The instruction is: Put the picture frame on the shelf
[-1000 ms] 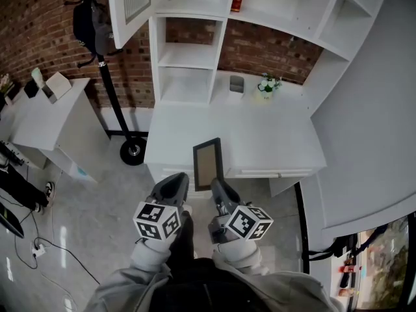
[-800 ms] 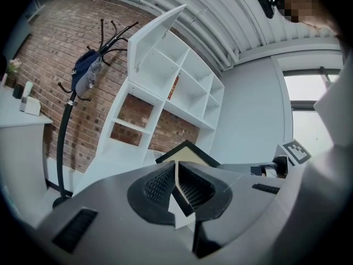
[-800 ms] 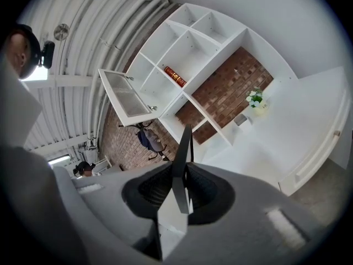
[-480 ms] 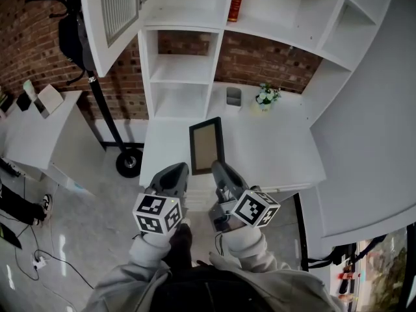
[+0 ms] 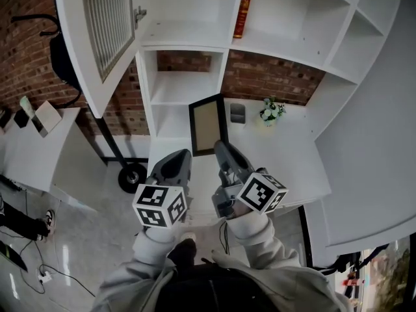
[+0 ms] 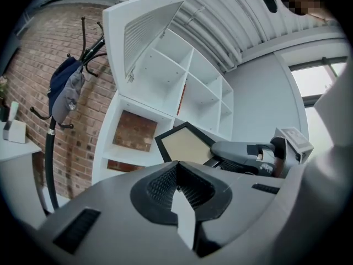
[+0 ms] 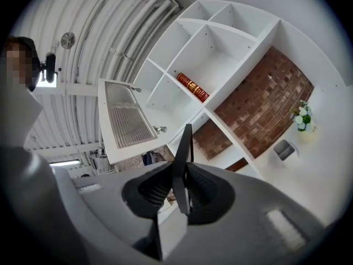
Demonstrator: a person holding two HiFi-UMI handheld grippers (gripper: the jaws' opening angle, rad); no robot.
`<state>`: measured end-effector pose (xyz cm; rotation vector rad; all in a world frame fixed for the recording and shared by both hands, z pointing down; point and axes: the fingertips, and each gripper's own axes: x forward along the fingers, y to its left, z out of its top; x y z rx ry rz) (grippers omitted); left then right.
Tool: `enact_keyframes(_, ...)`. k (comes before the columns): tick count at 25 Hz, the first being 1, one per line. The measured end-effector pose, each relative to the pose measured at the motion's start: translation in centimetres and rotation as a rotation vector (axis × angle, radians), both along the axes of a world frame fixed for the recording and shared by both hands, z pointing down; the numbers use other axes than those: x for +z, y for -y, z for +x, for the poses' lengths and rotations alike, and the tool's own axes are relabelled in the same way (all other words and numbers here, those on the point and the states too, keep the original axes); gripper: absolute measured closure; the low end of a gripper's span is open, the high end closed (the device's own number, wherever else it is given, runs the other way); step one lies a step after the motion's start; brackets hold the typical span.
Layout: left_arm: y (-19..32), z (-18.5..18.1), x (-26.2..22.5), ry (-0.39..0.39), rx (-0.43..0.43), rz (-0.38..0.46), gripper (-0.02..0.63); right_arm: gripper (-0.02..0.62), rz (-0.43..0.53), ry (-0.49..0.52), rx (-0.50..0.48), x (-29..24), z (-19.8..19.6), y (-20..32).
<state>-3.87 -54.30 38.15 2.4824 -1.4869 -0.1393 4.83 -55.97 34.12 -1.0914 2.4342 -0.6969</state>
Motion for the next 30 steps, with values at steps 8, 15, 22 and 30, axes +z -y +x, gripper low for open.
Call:
enact_keyframes(8, 3.8, -1.6, -4.8, -0.020, -0.008, 0.069, 0.603, 0.528, 0.027, 0.115, -0.085, -5.4, -2.2, 5.4)
enact_keyframes(15, 5.7, -1.6, -8.0, -0.024, -0.008, 0.102, 0.603, 0.528, 0.016, 0.168, -0.108, -8.4, -3.0, 8.5)
enact_keyframes(22, 7.9, -0.8, -11.4, -0.028, -0.003, 0.136, 0.603, 0.528, -0.016, 0.180, -0.093, -10.6, -3.2, 11.2)
enact_keyframes(30, 11.2, -1.2, -14.9, 0.009, -0.013, 0.185, 0.603, 0.528, -0.096, 0.317, -0.107, -12.0, -4.0, 16.2)
